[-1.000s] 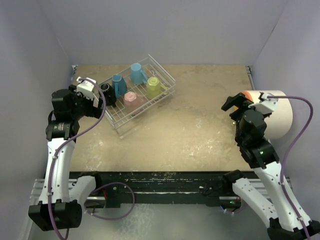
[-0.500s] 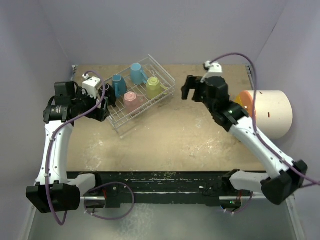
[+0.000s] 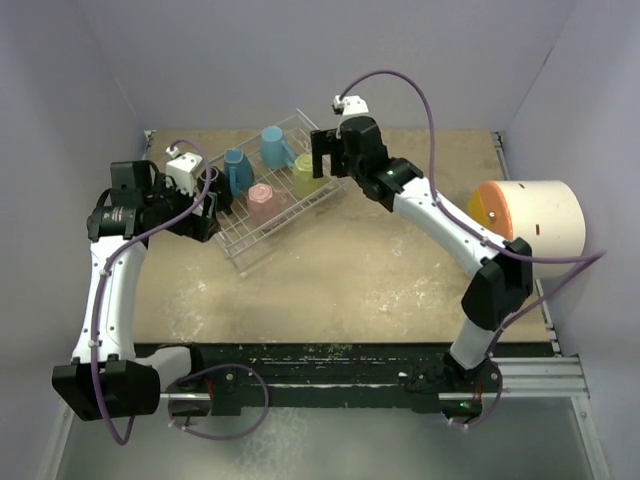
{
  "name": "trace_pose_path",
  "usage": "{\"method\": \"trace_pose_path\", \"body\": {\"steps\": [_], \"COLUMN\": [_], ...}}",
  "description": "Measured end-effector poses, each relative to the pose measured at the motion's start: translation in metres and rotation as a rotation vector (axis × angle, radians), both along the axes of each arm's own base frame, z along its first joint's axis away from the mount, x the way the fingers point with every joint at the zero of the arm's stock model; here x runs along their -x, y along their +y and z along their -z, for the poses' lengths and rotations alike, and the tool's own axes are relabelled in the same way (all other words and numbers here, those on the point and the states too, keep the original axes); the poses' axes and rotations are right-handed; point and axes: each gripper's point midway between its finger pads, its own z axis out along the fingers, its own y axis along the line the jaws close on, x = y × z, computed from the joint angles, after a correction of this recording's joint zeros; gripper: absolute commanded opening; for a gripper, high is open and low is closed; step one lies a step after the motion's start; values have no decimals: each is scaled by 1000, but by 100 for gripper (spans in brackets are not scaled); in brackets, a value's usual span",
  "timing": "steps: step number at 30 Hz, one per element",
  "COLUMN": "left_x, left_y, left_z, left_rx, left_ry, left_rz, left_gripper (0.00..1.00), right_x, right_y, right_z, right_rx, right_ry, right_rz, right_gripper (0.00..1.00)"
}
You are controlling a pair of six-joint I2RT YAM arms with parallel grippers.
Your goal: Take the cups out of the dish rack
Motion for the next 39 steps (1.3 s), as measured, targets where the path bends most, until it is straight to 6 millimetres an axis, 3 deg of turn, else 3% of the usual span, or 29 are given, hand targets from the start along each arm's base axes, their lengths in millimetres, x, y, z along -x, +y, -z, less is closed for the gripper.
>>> {"method": "trace_pose_path", "body": {"steps": [4, 7, 13, 16, 24, 34, 39], "left_x": [0, 2, 5, 8, 4, 2, 1], "left_y": [-5, -10, -17, -21, -27, -33, -33], "left_z": [-2, -4, -9, -10, -17, -13, -11], "left_rx": [20, 42, 71, 93, 126, 165, 165], "left_ry": [-3, -5, -8, 0, 2, 28, 34], "left_rz": [19, 41, 70, 88, 107, 126, 127], "left_gripper": [99, 99, 99, 99, 99, 99, 99], "right_x": [-17, -20, -10, 1, 0, -16, -13], "right_y": [23, 43, 113, 130, 147, 150, 154], "right_z": [16, 36, 65, 76, 82, 125, 143], "right_rx": [19, 63, 94, 95, 124, 206, 189], "right_ry": [25, 46, 89, 108, 80, 94, 122], "right_rz": [-49, -108, -354, -461, -616, -675, -764], "right_gripper": [99, 93, 93, 93, 93, 93, 92]}}
